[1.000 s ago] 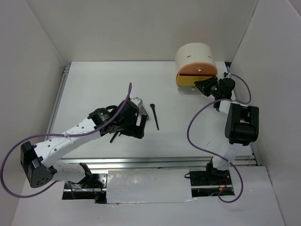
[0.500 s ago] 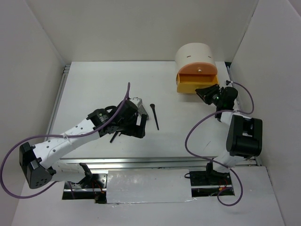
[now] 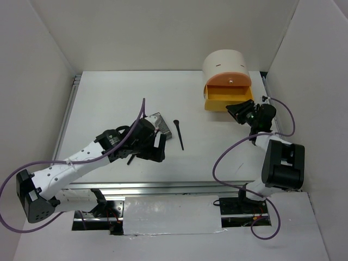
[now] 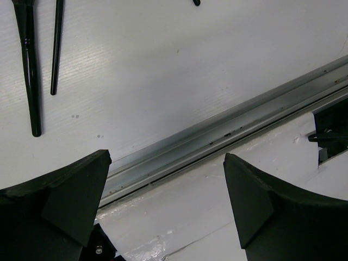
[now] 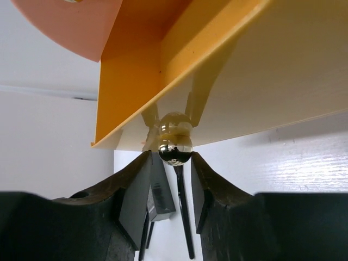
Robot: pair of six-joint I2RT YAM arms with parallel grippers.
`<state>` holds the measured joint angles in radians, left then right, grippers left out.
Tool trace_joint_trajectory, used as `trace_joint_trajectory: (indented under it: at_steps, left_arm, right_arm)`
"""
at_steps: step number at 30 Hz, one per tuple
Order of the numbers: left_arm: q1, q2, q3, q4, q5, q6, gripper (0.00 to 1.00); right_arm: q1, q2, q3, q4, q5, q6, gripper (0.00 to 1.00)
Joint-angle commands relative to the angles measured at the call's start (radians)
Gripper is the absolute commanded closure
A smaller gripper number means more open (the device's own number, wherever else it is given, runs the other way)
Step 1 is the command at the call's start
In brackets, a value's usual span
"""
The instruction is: Organize the makeup
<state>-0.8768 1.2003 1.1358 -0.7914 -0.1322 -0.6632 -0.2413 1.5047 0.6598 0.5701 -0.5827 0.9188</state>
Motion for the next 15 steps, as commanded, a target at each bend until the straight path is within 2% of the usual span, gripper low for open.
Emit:
trace_joint_trajectory:
  at_steps: [1,8,9,10,11,12,13,15]
  left_arm:
    - [-0.005,-0.036,-0.018,0.023,0.008,-0.024,0.01]
    - [-0.005,-0.054,-0.016,-0.006,-0.023,-0.047,0.01]
    - [-0.005,-0.057,-0.016,-0.017,-0.036,-0.053,0.01]
    - [-0.005,-0.059,-0.018,-0.022,-0.044,-0.064,0.01]
    - [-0.005,-0.059,-0.018,-0.028,-0.053,-0.072,0.01]
    - [-0.007,-0.059,-0.018,-0.034,-0.069,-0.081,0.01]
    - [-0.005,-0.058,-0.021,-0.043,-0.078,-0.094,0.0]
    - [-0.005,-0.056,-0.028,-0.049,-0.096,-0.119,0.01]
  right_arm:
    - [-0.006,-0.043,0.0,0.02,-0.008,-0.02,0.57]
    - [-0.007,-0.112,-0.011,-0.001,-0.014,-0.017,0.46]
    - [-0.007,-0.121,-0.012,-0.01,-0.014,-0.02,0.34]
    - [-0.009,-0.133,-0.014,-0.019,-0.009,-0.023,0.3]
    - [-0.009,-0.161,-0.015,-0.044,-0.002,-0.018,0.2]
    - [-0.009,-0.176,-0.028,-0.052,0.001,-0.014,0.04]
    - [-0.009,-0.19,-0.035,-0.047,-0.008,-0.012,0.01]
    - [-0.007,-0.248,-0.052,-0.074,-0.006,-0.027,0.0]
